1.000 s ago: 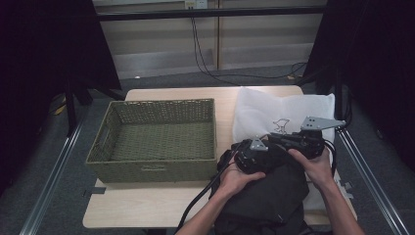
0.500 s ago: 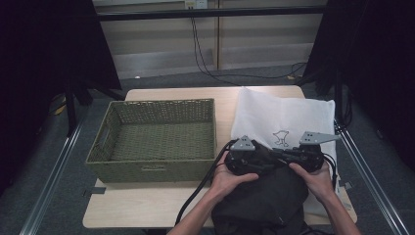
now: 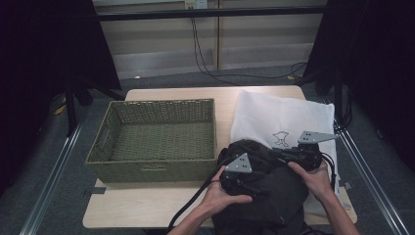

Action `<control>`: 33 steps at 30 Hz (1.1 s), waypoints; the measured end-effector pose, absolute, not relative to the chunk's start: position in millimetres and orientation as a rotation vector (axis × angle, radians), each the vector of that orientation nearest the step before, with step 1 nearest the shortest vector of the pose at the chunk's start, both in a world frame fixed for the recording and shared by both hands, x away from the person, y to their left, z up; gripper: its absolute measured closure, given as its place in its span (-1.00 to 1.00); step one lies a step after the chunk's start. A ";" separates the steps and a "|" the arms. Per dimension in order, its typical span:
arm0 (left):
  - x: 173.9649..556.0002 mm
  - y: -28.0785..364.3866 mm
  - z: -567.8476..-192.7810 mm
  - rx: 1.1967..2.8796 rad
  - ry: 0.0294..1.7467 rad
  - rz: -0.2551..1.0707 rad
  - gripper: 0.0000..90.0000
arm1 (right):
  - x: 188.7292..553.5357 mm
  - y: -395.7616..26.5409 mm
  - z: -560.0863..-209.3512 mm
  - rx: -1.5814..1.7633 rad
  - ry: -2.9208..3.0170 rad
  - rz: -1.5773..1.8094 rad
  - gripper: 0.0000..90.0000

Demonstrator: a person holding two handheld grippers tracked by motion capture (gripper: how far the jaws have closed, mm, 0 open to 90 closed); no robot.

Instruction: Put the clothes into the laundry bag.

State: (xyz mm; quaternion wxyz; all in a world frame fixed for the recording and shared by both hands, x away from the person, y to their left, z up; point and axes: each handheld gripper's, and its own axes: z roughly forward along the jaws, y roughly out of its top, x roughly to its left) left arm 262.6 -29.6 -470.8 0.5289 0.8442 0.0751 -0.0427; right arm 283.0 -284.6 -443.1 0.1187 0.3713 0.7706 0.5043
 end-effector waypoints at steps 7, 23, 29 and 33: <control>261.7 -20.4 -467.4 2.063 0.177 -0.233 -0.28 | 283.6 -283.2 -444.6 1.084 2.261 1.462 0.98; 243.0 -34.7 -499.8 2.261 0.076 -0.037 -0.70 | 287.1 -281.2 -447.3 1.088 2.287 1.456 0.97; 248.5 -26.2 -497.8 2.220 0.167 0.081 0.44 | 283.7 -280.8 -441.9 1.089 2.281 1.457 0.98; 258.3 -26.8 -488.9 2.191 0.235 0.061 0.66 | 280.5 -279.5 -431.3 1.071 2.268 1.473 0.98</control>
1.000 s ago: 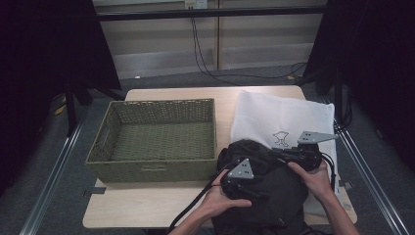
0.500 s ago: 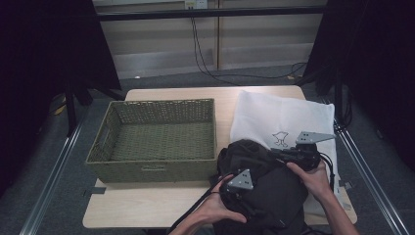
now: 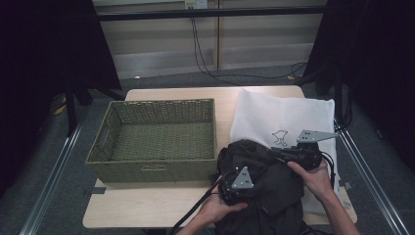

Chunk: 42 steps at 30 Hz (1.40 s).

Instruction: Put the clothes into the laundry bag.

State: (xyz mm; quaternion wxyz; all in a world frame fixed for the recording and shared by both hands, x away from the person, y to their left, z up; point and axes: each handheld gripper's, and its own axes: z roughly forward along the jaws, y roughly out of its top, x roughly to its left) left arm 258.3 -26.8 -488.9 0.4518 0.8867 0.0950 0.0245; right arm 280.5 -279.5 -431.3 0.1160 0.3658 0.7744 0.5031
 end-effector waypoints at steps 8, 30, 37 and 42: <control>277.7 -34.8 -461.9 2.095 0.324 0.059 0.70 | 268.8 -266.3 -402.7 0.999 2.274 1.500 0.97; 292.9 -54.0 -493.3 2.172 0.406 0.077 0.58 | 259.5 -305.4 -433.2 1.094 2.221 1.446 0.21; 295.0 -52.0 -493.6 2.150 0.410 0.048 0.57 | 259.5 -333.4 -440.9 1.148 2.202 1.385 0.26; 295.2 -50.5 -492.0 2.156 0.382 0.034 0.54 | 251.5 -341.6 -447.5 1.190 2.174 1.391 0.89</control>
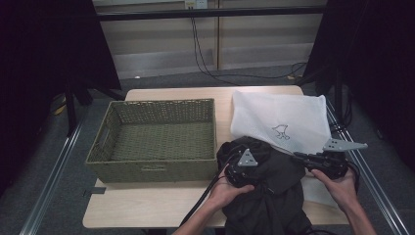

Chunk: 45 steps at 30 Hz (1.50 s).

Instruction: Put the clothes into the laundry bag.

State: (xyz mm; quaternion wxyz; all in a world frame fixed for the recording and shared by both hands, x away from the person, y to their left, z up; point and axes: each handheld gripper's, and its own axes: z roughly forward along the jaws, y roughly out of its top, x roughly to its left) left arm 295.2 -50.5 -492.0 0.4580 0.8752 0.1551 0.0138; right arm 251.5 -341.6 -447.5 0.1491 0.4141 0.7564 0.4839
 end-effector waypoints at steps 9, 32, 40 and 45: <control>294.0 -50.8 -491.5 2.146 0.415 0.029 0.51 | 226.9 -328.8 -427.3 1.081 2.206 1.486 0.96; 231.9 17.7 -470.7 2.115 0.131 -0.097 -0.26 | 238.9 -318.7 -463.4 1.170 2.280 1.425 0.96; 226.8 -2.0 -500.7 2.210 0.065 -0.103 -0.75 | 239.7 -316.5 -464.2 1.168 2.287 1.413 0.96; 221.3 -12.4 -506.4 2.295 -0.001 0.015 -0.82 | 240.1 -314.8 -464.9 1.167 2.296 1.410 0.96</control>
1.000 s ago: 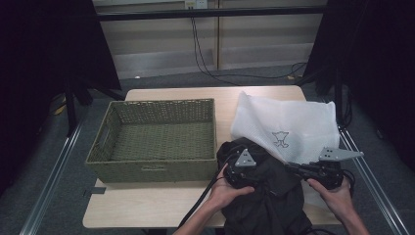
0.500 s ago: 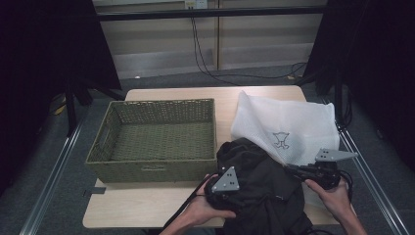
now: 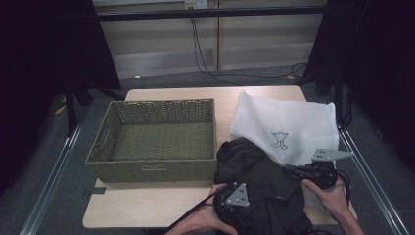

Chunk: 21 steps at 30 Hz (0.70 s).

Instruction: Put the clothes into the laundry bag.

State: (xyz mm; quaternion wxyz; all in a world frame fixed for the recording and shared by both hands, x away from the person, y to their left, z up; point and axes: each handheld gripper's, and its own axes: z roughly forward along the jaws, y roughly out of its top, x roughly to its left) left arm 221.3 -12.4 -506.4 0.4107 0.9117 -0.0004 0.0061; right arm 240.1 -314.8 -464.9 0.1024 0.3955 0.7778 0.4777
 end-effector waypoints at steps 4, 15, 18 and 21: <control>224.3 -12.3 -498.3 2.358 0.031 0.059 -0.55 | 239.8 -314.6 -464.5 1.172 2.292 1.410 0.96; 230.9 -16.7 -495.0 2.252 0.161 0.183 0.65 | 239.8 -307.5 -452.8 1.138 2.296 1.423 0.97; 241.8 -15.4 -490.3 2.181 0.244 0.105 0.70 | 238.8 -305.3 -442.5 1.107 2.286 1.466 0.97; 251.4 -13.8 -482.1 2.066 0.323 0.065 0.71 | 238.6 -298.4 -428.7 1.046 2.284 1.509 0.97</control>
